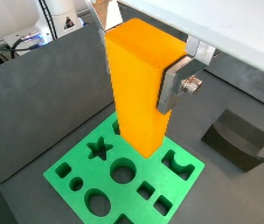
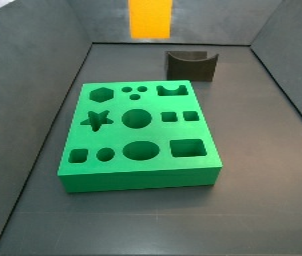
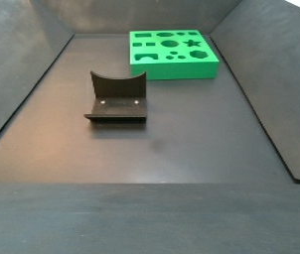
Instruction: Insert the rectangle object.
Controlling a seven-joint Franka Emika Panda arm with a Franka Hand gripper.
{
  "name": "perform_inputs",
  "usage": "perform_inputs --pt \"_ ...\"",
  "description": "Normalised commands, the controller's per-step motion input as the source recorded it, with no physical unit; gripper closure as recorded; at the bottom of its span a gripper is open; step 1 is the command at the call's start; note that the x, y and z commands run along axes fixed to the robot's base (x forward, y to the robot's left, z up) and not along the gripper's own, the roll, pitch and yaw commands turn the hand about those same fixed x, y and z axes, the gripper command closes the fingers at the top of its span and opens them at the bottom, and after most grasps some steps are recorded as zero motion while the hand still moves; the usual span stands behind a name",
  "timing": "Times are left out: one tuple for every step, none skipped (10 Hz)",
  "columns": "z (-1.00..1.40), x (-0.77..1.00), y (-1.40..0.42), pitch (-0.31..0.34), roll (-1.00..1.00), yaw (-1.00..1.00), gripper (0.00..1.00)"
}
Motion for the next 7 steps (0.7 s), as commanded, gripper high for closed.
perform_inputs --pt "-1.00 0.89 -0.47 0.000 -0.07 0.04 1.00" --pt "-1.00 0.90 -0.44 0.000 -0.08 0.03 1.00" --pt "-1.00 0.89 -0.40 0.000 -0.09 0.03 1.00" --pt "-1.00 0.89 -0.35 -0.004 -0.10 0.05 1.00" --pt "-1.00 0.88 -0.30 -0.004 -0.10 0.07 1.00" --pt "-0.91 0.85 -0.22 -0.017 -0.08 0.10 1.00" --pt "-0.79 0.78 -0.30 0.000 0.00 0.16 1.00"
